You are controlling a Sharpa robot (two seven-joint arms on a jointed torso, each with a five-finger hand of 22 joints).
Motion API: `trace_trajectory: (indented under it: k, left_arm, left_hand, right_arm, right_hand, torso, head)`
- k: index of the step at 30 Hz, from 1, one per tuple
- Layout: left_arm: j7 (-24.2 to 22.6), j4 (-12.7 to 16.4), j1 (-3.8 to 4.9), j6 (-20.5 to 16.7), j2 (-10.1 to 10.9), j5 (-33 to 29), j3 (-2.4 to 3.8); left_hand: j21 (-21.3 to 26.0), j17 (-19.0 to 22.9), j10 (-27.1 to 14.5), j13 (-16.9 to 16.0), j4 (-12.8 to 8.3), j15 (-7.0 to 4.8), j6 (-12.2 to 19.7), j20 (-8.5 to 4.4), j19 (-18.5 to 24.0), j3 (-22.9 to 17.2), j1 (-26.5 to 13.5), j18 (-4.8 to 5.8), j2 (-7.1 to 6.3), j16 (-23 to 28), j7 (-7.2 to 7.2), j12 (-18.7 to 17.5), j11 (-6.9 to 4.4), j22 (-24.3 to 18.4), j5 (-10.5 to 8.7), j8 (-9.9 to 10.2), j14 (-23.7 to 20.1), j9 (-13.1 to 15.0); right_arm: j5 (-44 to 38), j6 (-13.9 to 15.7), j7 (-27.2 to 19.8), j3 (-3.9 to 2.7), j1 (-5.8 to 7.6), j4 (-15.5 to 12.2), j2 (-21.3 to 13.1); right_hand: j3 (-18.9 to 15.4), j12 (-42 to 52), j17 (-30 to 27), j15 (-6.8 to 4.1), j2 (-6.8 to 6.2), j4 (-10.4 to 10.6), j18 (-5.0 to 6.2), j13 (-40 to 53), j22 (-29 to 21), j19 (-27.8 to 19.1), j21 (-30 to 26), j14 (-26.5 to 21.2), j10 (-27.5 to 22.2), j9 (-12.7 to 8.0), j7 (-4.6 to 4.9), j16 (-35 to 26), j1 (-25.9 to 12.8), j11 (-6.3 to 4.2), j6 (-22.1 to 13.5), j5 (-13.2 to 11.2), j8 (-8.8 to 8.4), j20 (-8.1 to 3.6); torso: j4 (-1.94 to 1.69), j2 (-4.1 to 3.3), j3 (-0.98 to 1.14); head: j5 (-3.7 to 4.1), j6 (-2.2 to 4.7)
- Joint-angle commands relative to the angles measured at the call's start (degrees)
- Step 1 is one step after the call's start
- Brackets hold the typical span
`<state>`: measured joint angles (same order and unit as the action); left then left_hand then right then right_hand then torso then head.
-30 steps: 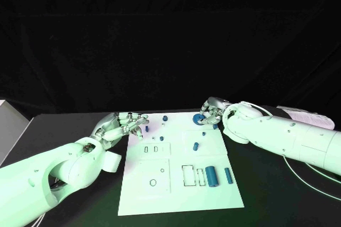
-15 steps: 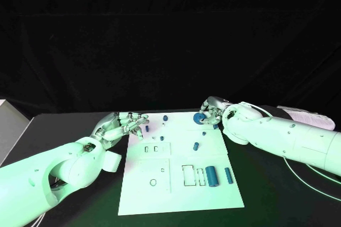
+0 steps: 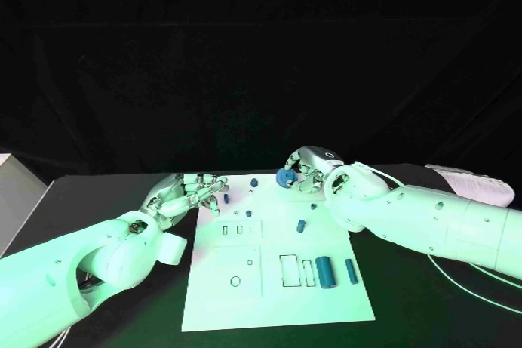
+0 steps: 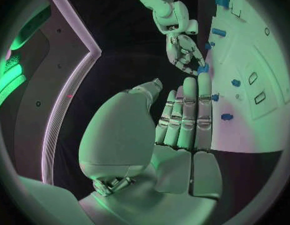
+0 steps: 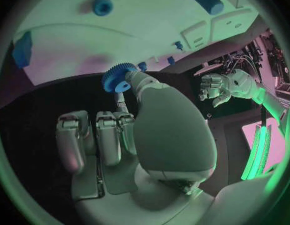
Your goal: Assemble the parts on the task board
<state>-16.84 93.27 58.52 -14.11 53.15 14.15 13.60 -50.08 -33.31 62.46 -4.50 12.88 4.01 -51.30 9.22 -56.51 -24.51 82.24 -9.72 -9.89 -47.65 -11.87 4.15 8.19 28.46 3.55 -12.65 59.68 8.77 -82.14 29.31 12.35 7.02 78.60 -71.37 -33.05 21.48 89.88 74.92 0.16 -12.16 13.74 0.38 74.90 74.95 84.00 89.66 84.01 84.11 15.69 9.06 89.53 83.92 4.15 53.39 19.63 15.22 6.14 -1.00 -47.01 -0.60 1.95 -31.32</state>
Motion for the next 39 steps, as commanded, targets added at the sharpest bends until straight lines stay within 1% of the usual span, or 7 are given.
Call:
trace_trajectory:
  k: [1,9,19,24,30,35,39]
  left_arm:
    - [-0.19,0.07,0.02,1.11,-0.21,0.18,0.04]
    - [-0.15,0.18,0.02,1.13,-0.36,0.22,0.04]
    - [-0.06,0.42,0.03,1.16,-0.42,0.26,0.04]
    - [-0.03,0.58,0.03,1.17,-0.40,0.36,0.04]
    - [0.06,0.69,0.03,1.15,-0.31,0.41,0.04]
    - [0.11,0.76,0.04,1.17,-0.30,0.46,0.04]
    - [0.15,0.79,0.04,1.20,-0.27,0.50,0.04]
  left_hand:
    - [-0.21,0.02,-0.46,0.10,-0.04,-0.06,0.45,0.00,0.43,-0.37,0.26,-0.76,0.19,-0.33,0.03,-0.31,0.03,0.05,-0.19,0.09,-0.40,0.09]
    - [-0.21,0.02,-0.46,0.10,-0.04,-0.06,0.45,0.00,0.43,-0.37,0.26,-0.76,0.19,-0.33,0.03,-0.31,0.03,0.05,-0.19,0.09,-0.40,0.09]
    - [-0.21,0.02,-0.46,0.10,-0.04,-0.06,0.45,0.00,0.43,-0.37,0.26,-0.76,0.19,-0.33,0.03,-0.31,0.03,0.05,-0.19,0.09,-0.40,0.09]
    - [-0.21,0.02,-0.46,0.10,-0.04,-0.06,0.45,0.00,0.43,-0.37,0.26,-0.76,0.19,-0.33,0.03,-0.31,0.03,0.05,-0.19,0.09,-0.40,0.09]
    - [-0.21,0.02,-0.46,0.10,-0.04,-0.06,0.45,0.00,0.43,-0.37,0.26,-0.76,0.19,-0.33,0.03,-0.31,0.03,0.05,-0.19,0.09,-0.40,0.09]
    - [-0.21,0.02,-0.46,0.10,-0.04,-0.06,0.45,0.00,0.43,-0.37,0.26,-0.76,0.19,-0.33,0.03,-0.31,0.03,0.05,-0.19,0.09,-0.40,0.09]
    - [-0.21,0.02,-0.46,0.10,-0.04,-0.06,0.45,0.00,0.43,-0.37,0.26,-0.76,0.19,-0.33,0.03,-0.31,0.03,0.05,-0.19,0.09,-0.40,0.09]
  right_arm:
    - [-4.20,2.99,0.22,-0.02,-0.11,-0.51,1.57]
    - [-4.91,2.38,0.74,0.04,-1.26,0.93,5.61]
    - [-5.29,1.49,1.20,0.07,-2.54,3.68,9.01]
    - [-5.51,0.82,1.36,0.08,-2.86,4.58,9.73]
    - [-6.39,0.56,1.47,0.09,-3.19,5.15,10.28]
    - [-6.42,0.50,1.42,0.11,-3.28,5.43,10.59]
    - [-6.28,0.41,1.31,0.15,-3.31,5.81,10.81]
  right_hand:
    - [0.39,0.12,13.50,-0.54,0.24,-0.01,-0.38,15.10,15.05,6.00,0.34,5.64,5.89,0.06,-0.63,0.18,-0.62,-0.33,1.72,0.15,0.59,-0.52]
    - [0.63,0.12,13.42,-0.56,0.08,0.01,-0.38,15.10,15.05,6.00,0.34,5.63,5.89,0.00,-0.62,0.17,-1.02,-0.32,1.64,-0.13,0.48,-0.55]
    - [0.84,0.12,13.25,-0.55,-0.03,-0.01,-0.38,15.10,15.05,6.00,0.34,5.59,5.89,-0.06,-0.59,0.14,-1.26,-0.31,1.51,-0.34,0.37,-0.55]
    - [0.84,0.12,13.25,-0.55,-0.03,-0.01,-0.38,15.10,15.05,6.00,0.34,5.59,5.89,-0.06,-0.59,0.14,-1.26,-0.31,1.51,-0.34,0.37,-0.55]
    - [0.94,0.12,13.33,-0.54,-0.14,-0.03,-0.38,15.10,15.05,6.00,0.34,5.61,5.89,-0.10,-0.57,0.15,-1.42,-0.29,1.43,-0.44,0.30,-0.55]
    - [0.94,0.12,13.33,-0.54,-0.14,-0.03,-0.38,15.10,15.05,6.00,0.34,5.61,5.89,-0.10,-0.57,0.15,-1.42,-0.29,1.43,-0.44,0.30,-0.55]
    - [1.02,0.12,13.25,-0.52,-0.22,-0.04,-0.38,15.10,15.05,6.00,0.34,5.59,5.89,-0.13,-0.54,0.13,-1.56,-0.27,1.35,-0.51,0.24,-0.54]
  torso:
    - [-0.05,-0.04,-0.07]
    - [-0.11,-0.10,-0.16]
    - [-0.13,-0.20,-0.14]
    - [-0.08,-0.17,-0.10]
    - [-0.02,-0.21,0.05]
    - [-0.08,-0.13,-0.07]
    - [-0.02,-0.11,-0.01]
  head:
    - [-0.06,0.10]
    - [-0.12,0.18]
    - [-0.44,-0.10]
    - [-0.51,-0.22]
    - [-0.78,-0.37]
    - [-1.06,-0.60]
    - [-1.20,-0.67]
